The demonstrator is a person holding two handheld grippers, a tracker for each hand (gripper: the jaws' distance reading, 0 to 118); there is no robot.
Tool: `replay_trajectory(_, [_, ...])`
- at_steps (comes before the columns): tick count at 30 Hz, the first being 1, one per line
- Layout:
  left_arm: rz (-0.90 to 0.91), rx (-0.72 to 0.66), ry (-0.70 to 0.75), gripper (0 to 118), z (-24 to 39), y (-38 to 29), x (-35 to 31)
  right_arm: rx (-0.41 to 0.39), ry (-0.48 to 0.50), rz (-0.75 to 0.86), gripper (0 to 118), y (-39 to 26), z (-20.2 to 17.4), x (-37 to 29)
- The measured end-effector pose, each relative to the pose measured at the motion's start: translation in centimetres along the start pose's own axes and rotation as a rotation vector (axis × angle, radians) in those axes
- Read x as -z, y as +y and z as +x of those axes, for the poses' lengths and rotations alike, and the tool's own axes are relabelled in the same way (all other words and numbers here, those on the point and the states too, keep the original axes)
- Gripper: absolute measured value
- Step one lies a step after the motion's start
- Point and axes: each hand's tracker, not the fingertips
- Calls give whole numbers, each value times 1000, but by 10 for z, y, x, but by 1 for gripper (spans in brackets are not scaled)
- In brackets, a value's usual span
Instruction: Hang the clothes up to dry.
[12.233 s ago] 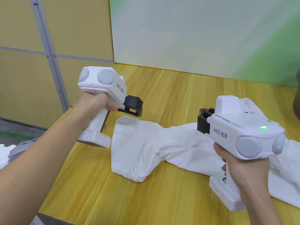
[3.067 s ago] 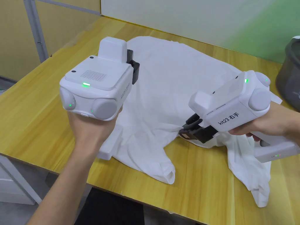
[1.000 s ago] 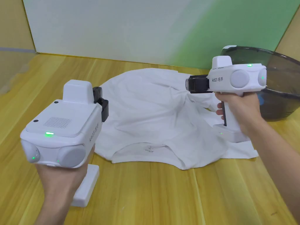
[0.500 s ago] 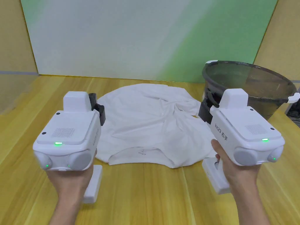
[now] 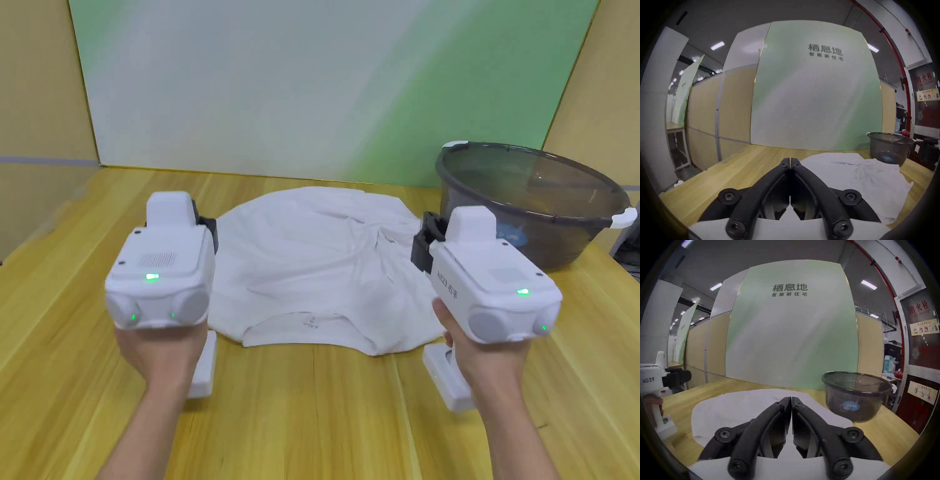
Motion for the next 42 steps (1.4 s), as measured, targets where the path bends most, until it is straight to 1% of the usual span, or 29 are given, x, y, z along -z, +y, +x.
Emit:
replay_trajectory(1, [-29,-27,-6,0,0,1,6,-2,-19,-3,7,2,-3,7])
replay_trajectory(3, [12,-23,8,0,-1,4,14,36,-38,-18,7,5,2,22])
replay_trajectory(4, [15,-19,18,0,0,5,18,41,-26,-22,7,5,6,28])
replay_trajectory(7, [-16,-10,10,0,-4,11,30,29,-46,-67,7,7,8,46])
replay_trajectory(8, [-19,-8,12,0,-3,13,31,57,-70,-66,7,6,12,49])
replay_trajectory(10, [-15,-11,14,0,-5,14,32,125,-43,-94,7,6,18,54])
replay_trajectory(12, [-15,12,-10,0,-3,16,27,98,-32,-91,7,7,20,55])
replay_trajectory(13, [-20,40,-16,0,-3,16,27,65,-21,-78,7,8,20,56])
replay_trajectory(15, [-44,13,-63,0,-7,18,29,58,-16,-96,7,12,25,56])
replay_trajectory(16, [-65,-15,-123,0,-10,20,26,80,1,-115,7,15,27,56])
replay_trajectory(17, [-88,-42,-229,0,-11,24,22,113,55,-120,7,15,27,55])
replay_trajectory(18, [-85,-68,-332,0,-14,25,18,151,165,-96,7,17,31,52])
replay_trajectory(19, [-49,-66,-487,0,-19,27,16,180,309,-88,7,18,35,50])
replay_trajectory(20, [-69,-46,-653,0,-25,28,15,211,492,-106,7,19,39,50])
replay_trajectory(21, [-104,18,-755,0,-21,32,14,231,637,-120,7,22,39,48])
replay_trajectory(22, [-109,80,-906,0,-14,35,9,219,740,-108,7,24,40,45])
replay_trajectory(23, [-110,128,-942,0,-9,38,6,198,766,-98,7,28,38,42])
replay_trajectory(24, [-97,142,-940,0,-8,38,9,162,801,-101,7,31,36,39])
replay_trajectory(25, [-98,132,-977,0,-7,40,10,75,824,-92,7,40,23,27])
replay_trajectory(26, [-105,69,-1011,0,-6,41,14,69,823,-59,7,43,19,22])
replay_trajectory(27, [-97,45,-1020,0,-5,42,15,138,865,-51,7,44,19,22])
replay_trajectory(28, [-78,43,-995,0,-4,41,19,160,870,-40,7,46,18,20])
replay_trajectory(29, [-68,22,-992,0,-4,43,21,146,835,-44,7,50,19,21])
replay_trajectory(30, [-69,-17,-1024,0,-6,45,24,128,809,-50,7,53,18,21])
replay_trajectory(32, [-50,-56,-1059,0,-4,46,19,112,798,-71,7,54,15,21])
replay_trajectory(33, [-34,-51,-1066,0,-3,49,19,121,788,-83,7,50,22,29])
replay_trajectory(38, [-39,-23,-1055,0,3,55,24,98,741,-110,7,49,28,34])
replay_trajectory(41, [-34,-76,-1131,0,19,56,21,88,678,-98,7,50,43,17])
replay_trajectory(42, [-33,-70,-1175,0,30,55,22,100,649,-90,7,49,53,7])
